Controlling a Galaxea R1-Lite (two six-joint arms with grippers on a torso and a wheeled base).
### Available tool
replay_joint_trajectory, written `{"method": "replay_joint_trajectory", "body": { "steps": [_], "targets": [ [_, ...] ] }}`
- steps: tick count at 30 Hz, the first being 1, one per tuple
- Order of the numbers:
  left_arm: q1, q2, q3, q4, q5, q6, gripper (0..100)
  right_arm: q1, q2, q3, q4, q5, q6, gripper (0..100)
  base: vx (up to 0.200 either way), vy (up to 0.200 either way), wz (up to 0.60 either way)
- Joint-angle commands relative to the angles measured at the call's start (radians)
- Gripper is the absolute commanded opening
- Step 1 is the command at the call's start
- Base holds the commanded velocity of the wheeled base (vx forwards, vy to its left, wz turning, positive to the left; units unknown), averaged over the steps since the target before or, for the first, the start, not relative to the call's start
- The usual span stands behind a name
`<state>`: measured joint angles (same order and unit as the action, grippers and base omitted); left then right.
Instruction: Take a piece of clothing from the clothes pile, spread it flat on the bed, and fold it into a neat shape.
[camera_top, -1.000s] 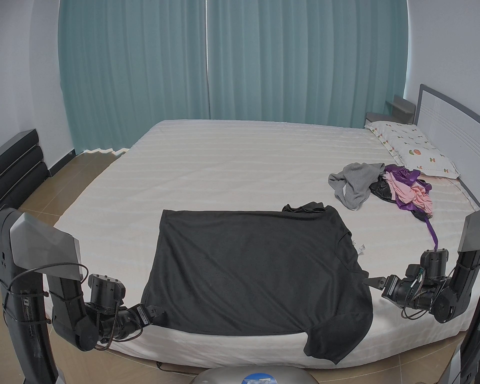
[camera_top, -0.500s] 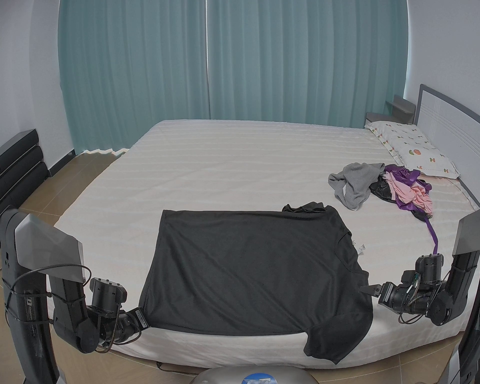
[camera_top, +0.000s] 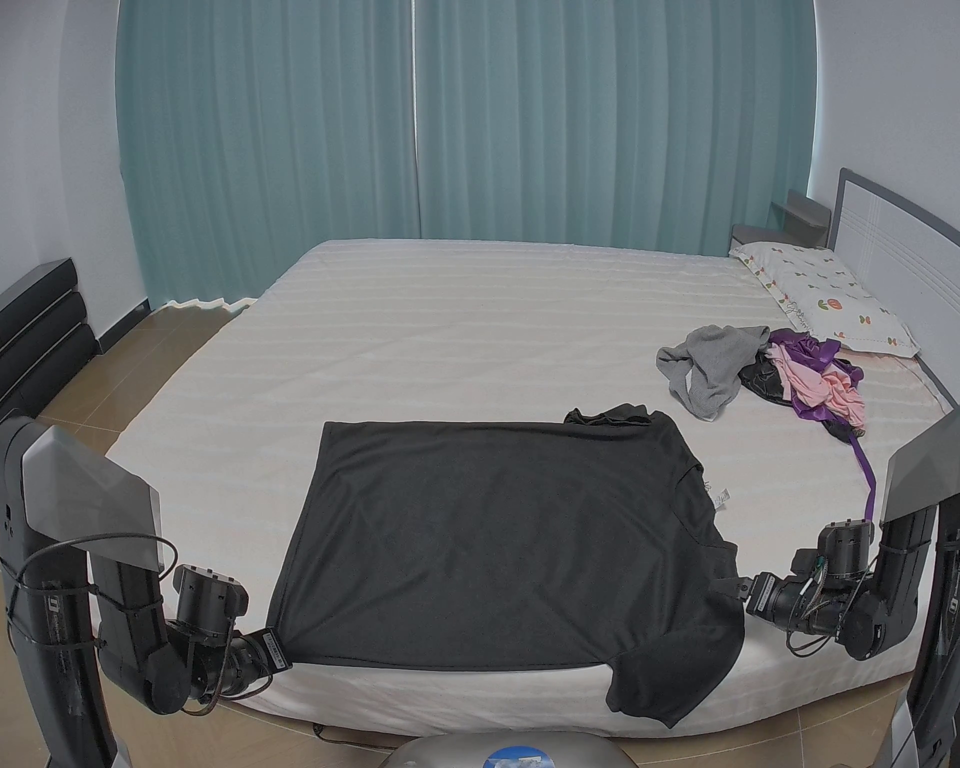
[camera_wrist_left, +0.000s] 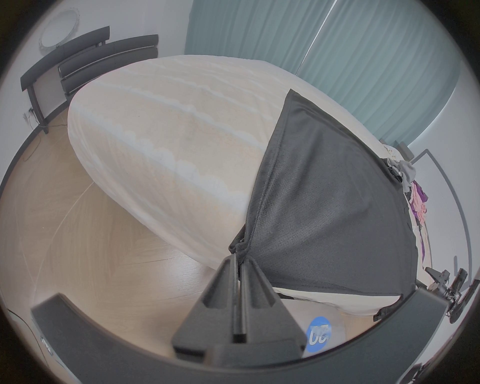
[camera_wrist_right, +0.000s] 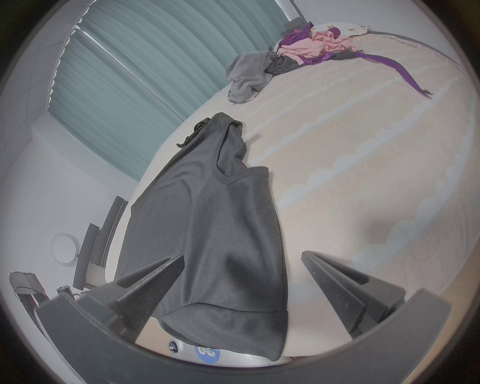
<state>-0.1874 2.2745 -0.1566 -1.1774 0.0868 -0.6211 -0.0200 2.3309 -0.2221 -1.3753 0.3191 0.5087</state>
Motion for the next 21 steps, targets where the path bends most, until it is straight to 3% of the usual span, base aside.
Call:
{"method": "replay_joint_trajectory", "body": {
  "steps": [1, 10, 11, 21],
  "targets": [
    [0.002, -0.003, 0.008, 0.005, 0.024, 0.006, 0, 0.0, 0.039, -0.003, -0.001, 0.0, 0.001, 100, 0.0, 0.0, 0.0],
    [-0.003, 0.003, 0.032, -0.004, 0.045, 0.052, 0, 0.006, 0.058, -0.014, -0.002, 0.001, 0.001, 100, 0.0, 0.0, 0.0],
    [-0.003, 0.003, 0.032, -0.004, 0.045, 0.052, 0, 0.006, 0.059, -0.016, -0.002, 0.001, 0.001, 0, 0.0, 0.0, 0.0],
    [-0.001, 0.0, 0.019, -0.011, 0.045, 0.043, 0, 0.002, 0.05, -0.04, -0.005, -0.003, 0.011, 0, 0.0, 0.0, 0.0]
  ]
}}
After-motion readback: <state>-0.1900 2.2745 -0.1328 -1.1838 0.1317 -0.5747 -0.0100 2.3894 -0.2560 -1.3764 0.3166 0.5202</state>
